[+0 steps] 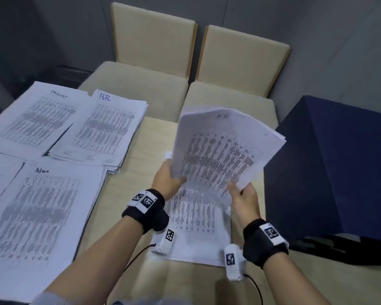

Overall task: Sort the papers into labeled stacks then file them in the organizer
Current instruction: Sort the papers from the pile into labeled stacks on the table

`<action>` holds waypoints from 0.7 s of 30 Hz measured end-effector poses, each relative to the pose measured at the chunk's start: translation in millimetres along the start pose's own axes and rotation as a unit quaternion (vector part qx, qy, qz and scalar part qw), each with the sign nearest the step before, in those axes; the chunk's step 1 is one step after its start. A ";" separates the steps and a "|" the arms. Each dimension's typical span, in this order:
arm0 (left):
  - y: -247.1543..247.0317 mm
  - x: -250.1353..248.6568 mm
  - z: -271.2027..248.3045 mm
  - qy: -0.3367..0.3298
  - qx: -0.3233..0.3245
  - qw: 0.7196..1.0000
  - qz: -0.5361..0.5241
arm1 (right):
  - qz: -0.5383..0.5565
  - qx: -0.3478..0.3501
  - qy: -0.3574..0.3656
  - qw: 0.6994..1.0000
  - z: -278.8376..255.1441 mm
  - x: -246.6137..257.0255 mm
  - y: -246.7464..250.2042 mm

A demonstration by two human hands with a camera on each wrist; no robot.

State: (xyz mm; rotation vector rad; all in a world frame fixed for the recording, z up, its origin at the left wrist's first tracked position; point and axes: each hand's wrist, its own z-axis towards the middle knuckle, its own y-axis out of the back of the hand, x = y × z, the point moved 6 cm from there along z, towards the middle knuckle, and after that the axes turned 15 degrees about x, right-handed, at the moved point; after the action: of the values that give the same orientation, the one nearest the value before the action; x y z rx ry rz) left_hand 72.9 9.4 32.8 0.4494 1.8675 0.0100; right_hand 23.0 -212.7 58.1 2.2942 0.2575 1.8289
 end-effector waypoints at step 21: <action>173.2 47.8 -133.0 0.072 -0.287 0.955 -0.006 | 0.138 0.151 -0.065 0.977 -4.5 -18.4 -126.2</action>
State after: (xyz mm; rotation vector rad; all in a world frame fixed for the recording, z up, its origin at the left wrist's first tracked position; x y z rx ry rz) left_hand -9.6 213.0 74.0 0.0321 1.9021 0.5761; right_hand 12.7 -95.3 9.0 2.7705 0.2184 1.8593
